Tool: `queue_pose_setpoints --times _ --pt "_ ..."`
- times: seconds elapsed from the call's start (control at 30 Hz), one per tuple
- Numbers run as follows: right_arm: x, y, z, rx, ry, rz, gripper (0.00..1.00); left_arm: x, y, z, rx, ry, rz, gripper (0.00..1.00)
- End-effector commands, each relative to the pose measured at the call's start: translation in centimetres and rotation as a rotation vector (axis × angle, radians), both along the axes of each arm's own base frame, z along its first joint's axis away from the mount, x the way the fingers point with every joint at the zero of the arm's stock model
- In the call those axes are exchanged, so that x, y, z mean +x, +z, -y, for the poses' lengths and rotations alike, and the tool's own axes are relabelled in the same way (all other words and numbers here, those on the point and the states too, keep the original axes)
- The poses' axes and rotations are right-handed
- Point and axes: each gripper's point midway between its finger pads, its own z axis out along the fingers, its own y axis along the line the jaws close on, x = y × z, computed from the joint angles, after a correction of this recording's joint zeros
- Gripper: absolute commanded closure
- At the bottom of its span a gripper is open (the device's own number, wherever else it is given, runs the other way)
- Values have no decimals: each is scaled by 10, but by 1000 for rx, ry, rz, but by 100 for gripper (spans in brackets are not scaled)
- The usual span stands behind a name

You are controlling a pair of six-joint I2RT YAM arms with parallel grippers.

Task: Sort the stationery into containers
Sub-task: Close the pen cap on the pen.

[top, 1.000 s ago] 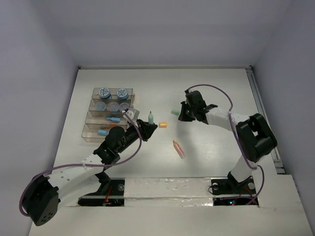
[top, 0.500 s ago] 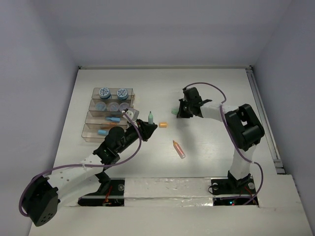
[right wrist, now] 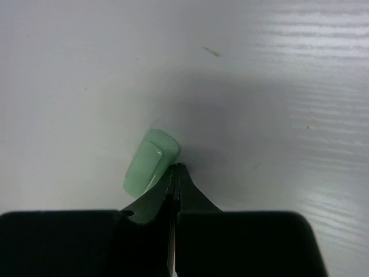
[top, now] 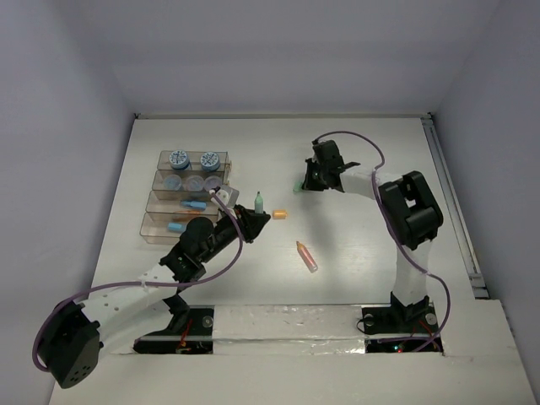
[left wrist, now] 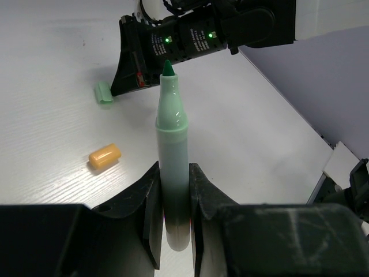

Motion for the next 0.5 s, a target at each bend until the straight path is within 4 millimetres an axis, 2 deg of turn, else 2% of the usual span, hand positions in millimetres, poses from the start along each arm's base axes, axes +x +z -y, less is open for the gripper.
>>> queue_pose_setpoints --times 0.0,0.17,0.27,0.33,0.37,0.43,0.47 --pt "18 -4 7 -42 -4 28 100 0 11 2 -33 -13 35 100" --pt "22 1 7 -54 -3 33 100 1 11 2 -32 -7 36 100" --pt "19 6 18 -96 -25 44 100 2 11 2 -30 -6 36 100" --pt "17 11 25 -118 -42 49 88 2 9 2 -27 -6 32 100" --pt "16 20 27 -122 -52 62 74 2 9 2 -27 -6 30 100" --pt "15 30 28 -115 -52 75 59 3 8 2 -25 -6 30 100" --pt "14 33 28 -114 -49 75 47 3 9 3 -25 -6 30 100"
